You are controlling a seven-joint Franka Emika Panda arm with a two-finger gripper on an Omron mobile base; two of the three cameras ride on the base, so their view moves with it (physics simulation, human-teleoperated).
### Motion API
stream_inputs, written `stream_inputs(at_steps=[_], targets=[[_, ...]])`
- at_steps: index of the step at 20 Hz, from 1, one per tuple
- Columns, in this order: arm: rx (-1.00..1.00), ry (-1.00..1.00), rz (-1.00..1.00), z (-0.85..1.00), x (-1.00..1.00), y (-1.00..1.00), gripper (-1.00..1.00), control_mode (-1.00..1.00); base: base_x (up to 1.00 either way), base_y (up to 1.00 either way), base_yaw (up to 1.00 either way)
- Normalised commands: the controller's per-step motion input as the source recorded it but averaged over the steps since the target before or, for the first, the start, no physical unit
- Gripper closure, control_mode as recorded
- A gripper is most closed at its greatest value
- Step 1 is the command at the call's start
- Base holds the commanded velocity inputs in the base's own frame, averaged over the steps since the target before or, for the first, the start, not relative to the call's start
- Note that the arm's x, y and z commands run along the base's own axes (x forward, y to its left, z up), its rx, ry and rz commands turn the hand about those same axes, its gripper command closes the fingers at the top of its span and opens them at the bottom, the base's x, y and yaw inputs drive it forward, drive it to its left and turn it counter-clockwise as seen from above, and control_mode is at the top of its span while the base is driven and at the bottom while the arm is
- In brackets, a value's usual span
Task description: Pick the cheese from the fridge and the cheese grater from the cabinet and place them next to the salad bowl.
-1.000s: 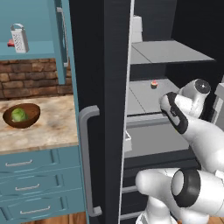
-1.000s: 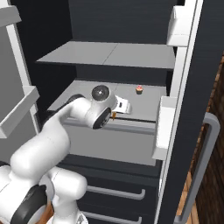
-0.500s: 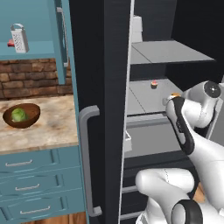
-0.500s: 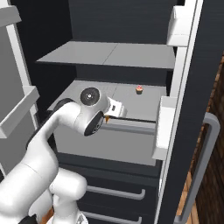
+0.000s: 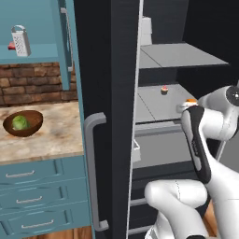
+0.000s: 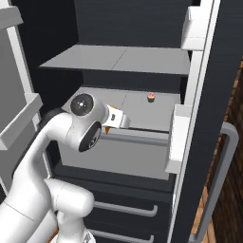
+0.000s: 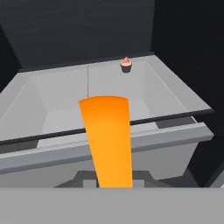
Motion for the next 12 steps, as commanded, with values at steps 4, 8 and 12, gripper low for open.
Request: stream_inputs(at_steps=[4,8,12], targets=[[0.00,0.04,0.00,0.26,-0.44,0.17,1.00,-1.00,0.00,0.00,0.00],[0.00,0.02,0.00,0.26,-0.47,0.14,1.00,-1.00,0.00,0.00,0.00],[0.00,0.00,0.00,0.14,-0.41,0.15,1.00,-1.00,0.00,0.00,0.00]])
